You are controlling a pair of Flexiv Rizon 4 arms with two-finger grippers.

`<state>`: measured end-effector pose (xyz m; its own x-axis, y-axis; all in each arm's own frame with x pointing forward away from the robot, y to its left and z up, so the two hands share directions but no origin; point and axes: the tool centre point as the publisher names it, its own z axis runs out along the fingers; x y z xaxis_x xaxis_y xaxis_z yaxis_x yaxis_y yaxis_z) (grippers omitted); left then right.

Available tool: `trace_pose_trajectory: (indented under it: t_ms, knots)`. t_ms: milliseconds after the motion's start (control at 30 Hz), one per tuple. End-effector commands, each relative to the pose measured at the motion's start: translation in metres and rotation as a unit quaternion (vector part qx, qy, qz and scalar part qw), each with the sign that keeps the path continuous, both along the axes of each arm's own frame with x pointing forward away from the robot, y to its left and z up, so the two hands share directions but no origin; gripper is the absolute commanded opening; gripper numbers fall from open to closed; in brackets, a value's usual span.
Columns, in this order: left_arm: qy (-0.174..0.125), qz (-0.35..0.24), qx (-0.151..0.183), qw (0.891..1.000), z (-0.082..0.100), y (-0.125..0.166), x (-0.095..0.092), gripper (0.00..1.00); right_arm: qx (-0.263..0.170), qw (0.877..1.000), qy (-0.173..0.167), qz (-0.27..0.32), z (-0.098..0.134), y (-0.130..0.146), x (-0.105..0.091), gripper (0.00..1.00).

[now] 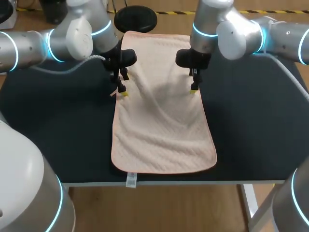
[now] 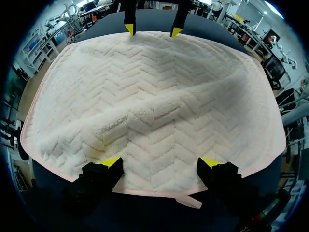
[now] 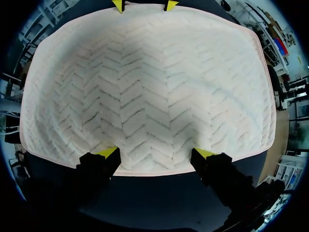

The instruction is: Fold the towel

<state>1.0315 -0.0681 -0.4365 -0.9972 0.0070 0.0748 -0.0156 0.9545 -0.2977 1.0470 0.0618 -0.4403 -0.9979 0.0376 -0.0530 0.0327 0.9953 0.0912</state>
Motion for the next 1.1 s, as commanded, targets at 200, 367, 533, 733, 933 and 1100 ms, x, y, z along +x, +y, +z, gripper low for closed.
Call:
trace_pose_trajectory:
  t_ms: [200,367,533,733,933,1100]
  knots:
    - [-0.002,-0.001,-0.002,1.000,-0.002,-0.001,0.002,0.00,0.001,1.000,0.000,0.003,-0.001,-0.001,0.002,0.00]
    - [-0.004,-0.002,-0.002,1.000,0.000,0.000,0.000,0.00,0.000,1.000,0.000,0.002,0.000,-0.002,-0.001,0.00]
    - [-0.011,-0.001,-0.005,1.000,0.006,0.001,-0.004,0.00,-0.001,1.000,-0.002,0.004,0.003,-0.005,-0.007,0.00]
    - [-0.020,0.006,-0.008,1.000,0.022,0.003,-0.009,0.00,0.001,1.000,-0.014,0.013,0.018,-0.007,-0.013,0.00]
    - [-0.034,0.011,-0.013,0.999,0.044,0.002,-0.010,0.00,0.010,0.999,-0.037,0.011,0.048,-0.011,-0.013,0.00]
    - [-0.059,0.026,-0.019,0.998,0.076,0.007,-0.009,0.00,0.017,0.998,-0.067,0.001,0.081,-0.020,-0.007,0.00]
